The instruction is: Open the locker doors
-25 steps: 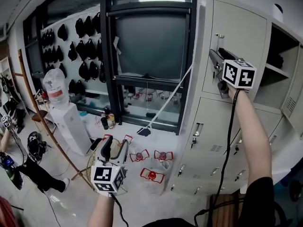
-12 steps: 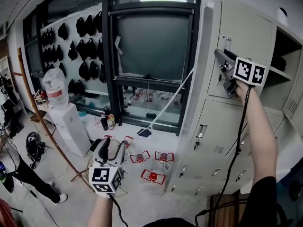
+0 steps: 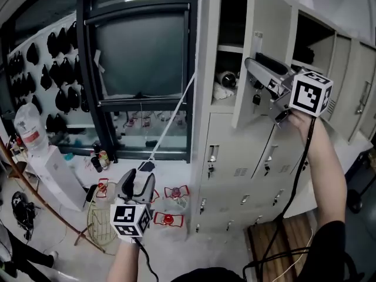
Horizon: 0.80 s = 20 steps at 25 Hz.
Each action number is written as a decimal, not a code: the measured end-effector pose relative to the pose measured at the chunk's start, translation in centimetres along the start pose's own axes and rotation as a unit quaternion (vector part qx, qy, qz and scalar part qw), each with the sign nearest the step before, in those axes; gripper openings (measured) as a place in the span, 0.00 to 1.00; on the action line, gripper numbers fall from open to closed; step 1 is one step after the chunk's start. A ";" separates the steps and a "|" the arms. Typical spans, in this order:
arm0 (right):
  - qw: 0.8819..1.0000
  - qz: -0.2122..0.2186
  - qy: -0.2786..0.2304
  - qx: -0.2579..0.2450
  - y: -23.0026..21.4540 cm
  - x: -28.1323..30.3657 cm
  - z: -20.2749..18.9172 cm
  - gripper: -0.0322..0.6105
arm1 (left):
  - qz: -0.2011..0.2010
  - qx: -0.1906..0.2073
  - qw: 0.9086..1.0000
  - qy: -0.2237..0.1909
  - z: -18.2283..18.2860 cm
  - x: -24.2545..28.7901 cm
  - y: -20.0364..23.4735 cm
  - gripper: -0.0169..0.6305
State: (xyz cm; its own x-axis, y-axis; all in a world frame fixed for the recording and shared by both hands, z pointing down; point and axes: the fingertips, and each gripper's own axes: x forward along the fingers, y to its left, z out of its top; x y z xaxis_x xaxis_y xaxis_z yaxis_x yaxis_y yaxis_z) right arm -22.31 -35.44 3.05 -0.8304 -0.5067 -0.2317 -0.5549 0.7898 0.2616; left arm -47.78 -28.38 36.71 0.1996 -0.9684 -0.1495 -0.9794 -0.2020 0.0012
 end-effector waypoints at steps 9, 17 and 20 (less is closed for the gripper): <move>0.997 -0.066 0.022 -0.032 -1.4 -11.8 2.4 0.34 | -0.133 -0.013 0.991 -0.013 0.0 6.9 -12.7 0.39; 0.985 -0.154 0.043 -0.073 -4.9 -18.8 3.5 0.34 | -0.190 -0.027 0.981 -0.011 -0.3 9.4 -20.5 0.39; 0.983 -0.164 0.045 -0.073 -6.0 -20.1 3.4 0.30 | -0.194 -0.029 0.980 -0.010 -0.4 10.0 -21.9 0.39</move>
State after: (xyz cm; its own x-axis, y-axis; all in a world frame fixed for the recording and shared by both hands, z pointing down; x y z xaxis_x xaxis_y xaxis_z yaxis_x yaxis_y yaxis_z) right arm -2.11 -28.78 3.00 -0.6028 -0.7599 -0.2433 -0.7895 0.5238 0.3199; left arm -24.29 -33.67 35.56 0.5561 -0.8137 -0.1692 -0.8259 -0.5638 -0.0029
